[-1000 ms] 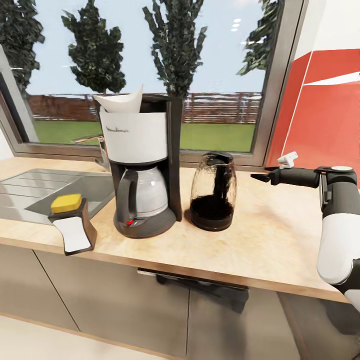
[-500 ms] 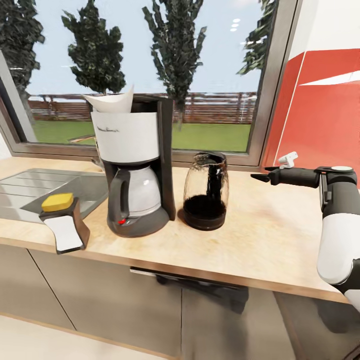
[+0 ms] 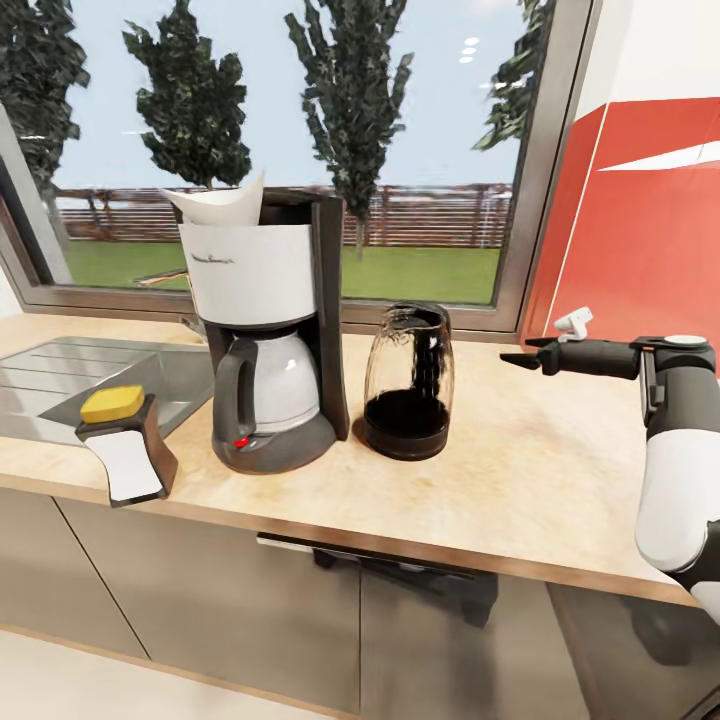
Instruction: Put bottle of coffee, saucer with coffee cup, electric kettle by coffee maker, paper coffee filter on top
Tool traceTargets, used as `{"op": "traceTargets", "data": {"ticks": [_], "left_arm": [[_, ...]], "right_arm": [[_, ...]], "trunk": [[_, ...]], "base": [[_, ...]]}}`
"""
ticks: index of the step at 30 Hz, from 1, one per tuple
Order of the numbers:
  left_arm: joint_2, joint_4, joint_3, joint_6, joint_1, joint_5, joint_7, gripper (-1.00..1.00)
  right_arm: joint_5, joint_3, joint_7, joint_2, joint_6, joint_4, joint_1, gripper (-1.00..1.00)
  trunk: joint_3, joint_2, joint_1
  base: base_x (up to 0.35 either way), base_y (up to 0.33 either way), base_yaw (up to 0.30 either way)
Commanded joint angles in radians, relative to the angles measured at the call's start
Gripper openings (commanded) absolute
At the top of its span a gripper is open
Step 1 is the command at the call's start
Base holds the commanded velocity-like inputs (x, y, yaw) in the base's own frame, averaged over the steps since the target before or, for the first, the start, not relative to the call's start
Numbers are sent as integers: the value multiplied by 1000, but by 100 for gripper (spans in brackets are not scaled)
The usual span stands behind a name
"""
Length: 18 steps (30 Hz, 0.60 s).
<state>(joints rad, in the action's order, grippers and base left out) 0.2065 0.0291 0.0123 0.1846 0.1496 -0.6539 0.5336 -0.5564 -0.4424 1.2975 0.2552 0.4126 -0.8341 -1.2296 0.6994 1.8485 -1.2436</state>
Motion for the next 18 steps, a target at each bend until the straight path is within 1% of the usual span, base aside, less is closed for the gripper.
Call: {"op": "traceTargets", "data": {"ticks": [1, 11, 14, 18], "left_arm": [[0, -1, 2, 4, 1, -1, 3, 100], [1, -1, 2, 4, 1, -1, 3, 100], [1, -1, 2, 3, 1, -1, 3, 100], [2, -1, 2, 3, 1, -1, 3, 100]], "right_arm": [[-6, -4, 10, 0, 11, -1, -1, 100], [-7, -5, 10, 1, 15, -1, -1, 100], [-5, -7, 9, 3, 15, -2, -1, 100], [-5, -4, 9, 3, 15, -2, -1, 100]], "trunk": [[1, 0, 0], [1, 0, 0], [1, 0, 0], [1, 0, 0]], "base": [[0, 0, 0], [-14, 1, 0], [-257, 105, 0], [-287, 175, 0]]}}
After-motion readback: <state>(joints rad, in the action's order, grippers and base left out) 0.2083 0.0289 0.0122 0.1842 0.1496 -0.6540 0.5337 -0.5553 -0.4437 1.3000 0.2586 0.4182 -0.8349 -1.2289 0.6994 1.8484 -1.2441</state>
